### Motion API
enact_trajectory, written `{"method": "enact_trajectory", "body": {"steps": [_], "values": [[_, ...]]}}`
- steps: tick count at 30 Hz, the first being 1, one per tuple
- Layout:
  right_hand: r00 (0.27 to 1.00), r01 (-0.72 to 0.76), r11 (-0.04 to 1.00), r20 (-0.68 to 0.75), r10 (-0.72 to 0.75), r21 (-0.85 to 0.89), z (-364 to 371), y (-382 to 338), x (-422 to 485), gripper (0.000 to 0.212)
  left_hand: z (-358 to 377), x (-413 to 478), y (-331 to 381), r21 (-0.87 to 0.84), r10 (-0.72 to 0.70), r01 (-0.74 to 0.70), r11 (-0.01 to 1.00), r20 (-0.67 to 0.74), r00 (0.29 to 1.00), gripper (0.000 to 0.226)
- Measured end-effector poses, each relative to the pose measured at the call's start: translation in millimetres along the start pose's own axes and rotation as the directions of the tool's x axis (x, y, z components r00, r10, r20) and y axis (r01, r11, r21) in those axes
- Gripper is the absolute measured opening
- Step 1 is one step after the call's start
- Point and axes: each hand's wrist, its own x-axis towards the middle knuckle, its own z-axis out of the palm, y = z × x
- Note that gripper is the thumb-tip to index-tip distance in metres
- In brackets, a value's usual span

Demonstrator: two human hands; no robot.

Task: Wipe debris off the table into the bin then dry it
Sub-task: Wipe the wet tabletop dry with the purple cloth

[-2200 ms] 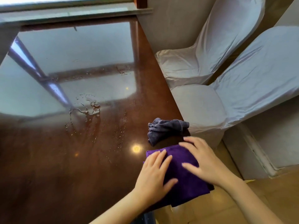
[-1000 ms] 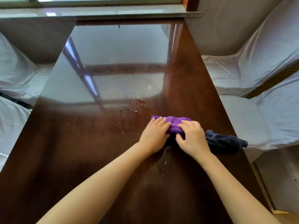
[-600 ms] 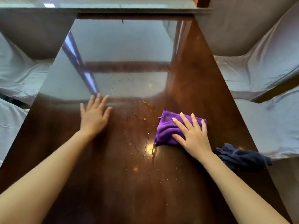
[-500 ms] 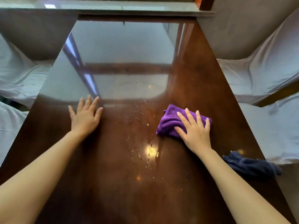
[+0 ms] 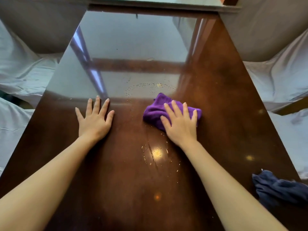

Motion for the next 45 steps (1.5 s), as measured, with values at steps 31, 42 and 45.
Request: {"method": "enact_trajectory", "body": {"steps": [31,42,45], "values": [[1.000,0.013,0.998,-0.013,-0.012,0.059,13,-72,189,0.055,10,0,-3,0.031,0.013,-0.011,0.999,-0.075,0.997,0.060],[0.923,0.380,0.923,0.045,-0.383,0.059,8,-65,132,0.046,2,2,-4,-0.037,0.025,-0.024,0.999,0.014,1.000,0.057],[0.910,0.407,0.912,0.060,-0.410,0.054,6,-59,98,0.046,-4,2,-7,-0.045,0.038,-0.035,0.998,0.059,0.998,0.057]]}}
